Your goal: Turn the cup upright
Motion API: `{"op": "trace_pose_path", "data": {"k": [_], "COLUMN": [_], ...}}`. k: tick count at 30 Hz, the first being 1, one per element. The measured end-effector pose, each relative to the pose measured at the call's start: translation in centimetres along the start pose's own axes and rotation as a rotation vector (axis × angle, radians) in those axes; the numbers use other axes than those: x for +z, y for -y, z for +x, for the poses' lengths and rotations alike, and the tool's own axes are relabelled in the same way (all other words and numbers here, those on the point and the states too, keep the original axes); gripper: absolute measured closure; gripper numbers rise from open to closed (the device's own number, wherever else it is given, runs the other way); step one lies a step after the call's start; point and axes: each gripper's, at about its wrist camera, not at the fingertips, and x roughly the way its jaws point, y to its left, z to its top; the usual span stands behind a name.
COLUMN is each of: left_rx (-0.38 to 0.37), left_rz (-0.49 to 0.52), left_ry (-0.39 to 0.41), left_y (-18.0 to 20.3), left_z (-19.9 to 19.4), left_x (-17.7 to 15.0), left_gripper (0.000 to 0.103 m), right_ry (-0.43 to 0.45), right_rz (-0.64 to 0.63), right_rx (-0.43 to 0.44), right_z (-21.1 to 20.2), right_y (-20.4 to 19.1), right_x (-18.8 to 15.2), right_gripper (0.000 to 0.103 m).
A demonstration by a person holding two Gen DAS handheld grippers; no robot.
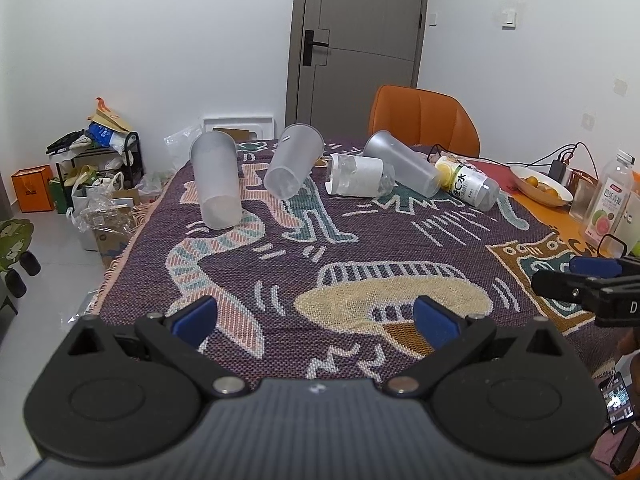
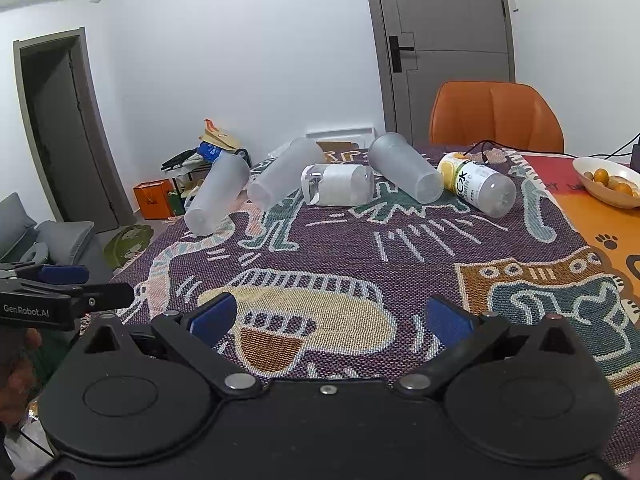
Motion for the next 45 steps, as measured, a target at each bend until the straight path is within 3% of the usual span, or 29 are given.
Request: {"op": "trace_pose_path", "data": {"k": [33, 45], "left_rx": [-0.016, -0.015], "left_rz": [0.001, -0.019], "left_ry": [0.016, 0.015], "left_y": [-0.2, -1.0], "left_z": [-0.4, 1.1], "left_x": [0.1, 0.0], "left_gripper": [0.0, 0.0], "right_ry": [0.012, 0.004], "right_rz": [-0.006, 0.0], "right_rx": [0.002, 0.023], "right_z": [-0.4, 0.7], "right_y": [-0.3, -0.1], "right_x": [0.4, 0.3], "right_gripper": [0.0, 0.0]}}
